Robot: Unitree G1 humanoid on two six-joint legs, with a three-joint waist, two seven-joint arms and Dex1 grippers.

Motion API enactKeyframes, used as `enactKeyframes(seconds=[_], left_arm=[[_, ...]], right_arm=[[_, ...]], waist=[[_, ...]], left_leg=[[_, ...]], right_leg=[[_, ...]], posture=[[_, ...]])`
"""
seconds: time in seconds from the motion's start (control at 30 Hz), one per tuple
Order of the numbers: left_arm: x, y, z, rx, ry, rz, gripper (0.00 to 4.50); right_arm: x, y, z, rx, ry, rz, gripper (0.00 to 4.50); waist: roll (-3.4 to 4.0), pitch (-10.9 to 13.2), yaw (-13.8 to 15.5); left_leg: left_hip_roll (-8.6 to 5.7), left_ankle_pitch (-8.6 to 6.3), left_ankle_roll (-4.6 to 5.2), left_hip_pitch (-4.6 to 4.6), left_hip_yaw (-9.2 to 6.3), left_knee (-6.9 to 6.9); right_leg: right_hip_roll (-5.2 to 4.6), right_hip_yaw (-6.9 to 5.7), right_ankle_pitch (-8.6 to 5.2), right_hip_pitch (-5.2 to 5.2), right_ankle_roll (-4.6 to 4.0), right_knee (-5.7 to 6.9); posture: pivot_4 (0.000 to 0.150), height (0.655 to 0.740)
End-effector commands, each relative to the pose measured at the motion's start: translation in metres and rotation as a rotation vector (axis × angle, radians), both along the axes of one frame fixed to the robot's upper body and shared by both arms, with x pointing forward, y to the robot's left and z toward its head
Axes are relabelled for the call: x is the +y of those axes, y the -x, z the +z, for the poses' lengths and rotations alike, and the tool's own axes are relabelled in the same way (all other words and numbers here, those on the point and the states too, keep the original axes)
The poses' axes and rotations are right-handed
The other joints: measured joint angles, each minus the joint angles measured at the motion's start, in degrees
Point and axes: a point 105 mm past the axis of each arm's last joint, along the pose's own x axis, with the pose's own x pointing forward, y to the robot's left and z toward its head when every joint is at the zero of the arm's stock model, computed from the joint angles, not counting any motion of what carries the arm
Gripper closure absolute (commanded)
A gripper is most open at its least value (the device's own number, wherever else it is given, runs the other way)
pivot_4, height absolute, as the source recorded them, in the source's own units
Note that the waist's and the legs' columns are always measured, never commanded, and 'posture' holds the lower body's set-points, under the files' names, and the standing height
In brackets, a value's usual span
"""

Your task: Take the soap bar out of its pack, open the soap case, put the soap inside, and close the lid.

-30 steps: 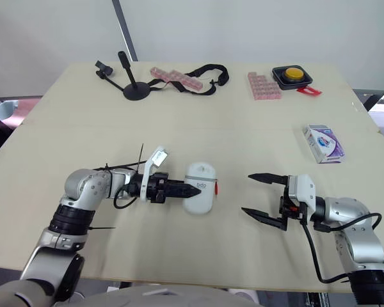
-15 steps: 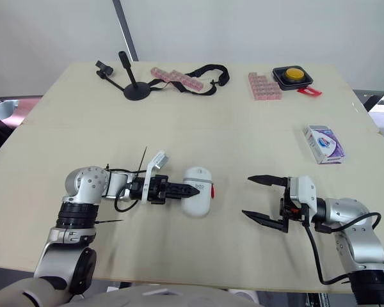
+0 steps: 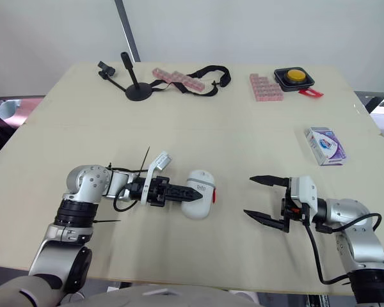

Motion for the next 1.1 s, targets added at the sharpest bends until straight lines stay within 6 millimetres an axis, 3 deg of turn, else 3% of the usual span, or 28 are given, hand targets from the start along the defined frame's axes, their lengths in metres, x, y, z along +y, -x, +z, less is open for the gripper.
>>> enactKeyframes(seconds=[0.03,0.2,0.4,0.53,0.63,0.9,1.1], left_arm=[[0.017,-0.008,-0.007,-0.078,-0.092,0.04,0.02],[0.039,-0.008,0.002,-0.22,-0.136,0.001,0.02],[0.068,-0.023,0.019,-0.549,-0.161,0.027,0.02],[0.079,-0.043,0.027,-0.892,-0.185,0.159,0.02],[0.087,-0.048,0.027,-1.094,-0.205,0.274,0.02],[0.093,-0.026,0.006,-1.13,-0.235,0.431,0.02],[0.101,-0.023,-0.002,-1.164,-0.293,0.452,0.02]], right_arm=[[0.0,-0.002,0.005,-0.03,-0.003,0.005,0.0],[-0.008,-0.005,0.003,-0.019,0.004,-0.028,0.0],[-0.02,-0.009,-0.001,0.0,-0.001,-0.103,0.0],[-0.02,-0.012,-0.009,-0.012,-0.018,-0.177,0.0],[-0.017,-0.013,-0.013,-0.013,-0.049,-0.235,0.0],[-0.01,-0.009,-0.011,-0.025,-0.13,-0.297,0.0],[-0.014,-0.005,-0.011,-0.025,-0.12,-0.306,0.0]], waist=[[0.0,0.0,-0.15],[0.0,0.02,-0.49],[0.02,0.06,-0.25],[-0.02,0.09,0.15],[-0.03,0.09,0.18],[-0.1,0.14,-0.03],[-0.17,0.18,-0.05]], left_leg=[[0.0,0.0,0.0,0.0,0.0,-0.02],[-0.05,0.09,-0.15,0.02,0.0,-0.35],[-0.04,0.28,-0.49,0.07,-0.01,-0.63],[-0.1,0.29,-0.52,-0.07,-0.06,-0.64],[-0.1,0.29,-0.54,-0.18,-0.13,-0.66],[0.03,0.31,-0.63,-0.06,-0.16,-0.87],[0.18,0.32,-0.65,0.25,-0.16,-0.97]], right_leg=[[0.01,0.0,0.0,0.0,0.0,0.0],[0.14,-0.01,0.0,0.0,0.0,-0.14],[0.2,-0.12,0.0,-0.03,0.01,-0.39],[0.14,-0.27,0.01,-0.01,0.03,-0.58],[0.13,-0.43,0.02,0.02,0.06,-0.69],[0.11,-0.55,0.03,0.1,0.15,-0.84],[0.1,-0.54,0.04,0.38,0.17,-0.94]], posture=[[0.15,0.716],[0.15,0.716],[0.15,0.716],[0.15,0.716],[0.15,0.716],[0.15,0.716],[0.15,0.716]])
